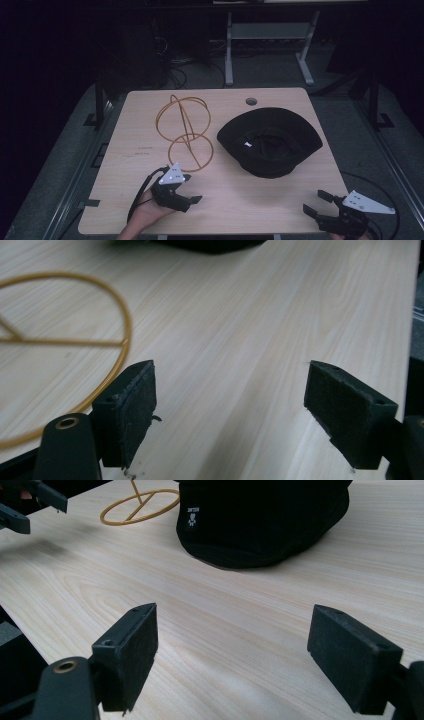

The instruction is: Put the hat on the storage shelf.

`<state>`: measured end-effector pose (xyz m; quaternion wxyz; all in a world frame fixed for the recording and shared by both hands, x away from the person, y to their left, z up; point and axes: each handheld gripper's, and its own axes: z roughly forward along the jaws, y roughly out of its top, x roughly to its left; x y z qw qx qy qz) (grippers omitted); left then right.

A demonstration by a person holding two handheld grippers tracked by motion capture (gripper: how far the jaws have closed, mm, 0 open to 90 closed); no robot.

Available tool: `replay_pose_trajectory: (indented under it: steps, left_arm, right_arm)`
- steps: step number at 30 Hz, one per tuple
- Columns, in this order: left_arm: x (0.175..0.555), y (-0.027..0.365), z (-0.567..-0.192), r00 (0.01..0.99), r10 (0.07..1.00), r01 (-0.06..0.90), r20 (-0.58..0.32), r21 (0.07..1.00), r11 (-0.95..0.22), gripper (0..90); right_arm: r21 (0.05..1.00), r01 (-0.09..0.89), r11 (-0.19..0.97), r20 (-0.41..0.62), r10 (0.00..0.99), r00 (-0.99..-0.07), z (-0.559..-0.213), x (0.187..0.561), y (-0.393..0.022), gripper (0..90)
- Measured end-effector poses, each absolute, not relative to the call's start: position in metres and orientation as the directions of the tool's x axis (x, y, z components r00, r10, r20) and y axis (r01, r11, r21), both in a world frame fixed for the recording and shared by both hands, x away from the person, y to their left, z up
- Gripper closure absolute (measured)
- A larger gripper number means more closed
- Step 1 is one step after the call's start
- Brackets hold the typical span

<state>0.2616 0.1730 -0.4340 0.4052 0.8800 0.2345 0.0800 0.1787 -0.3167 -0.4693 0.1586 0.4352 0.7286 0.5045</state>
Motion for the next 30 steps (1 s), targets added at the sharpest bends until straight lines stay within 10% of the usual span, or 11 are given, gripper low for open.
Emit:
replay_pose_trajectory:
  steps: [30]
  left_arm:
    - [0.279,0.072,-0.384,0.954,0.301,0.182,0.011,0.774,-0.606,21.1]
  right_arm:
    - [0.877,0.469,0.107,0.214,0.786,-0.579,-0.469,0.176,-0.315,19.7]
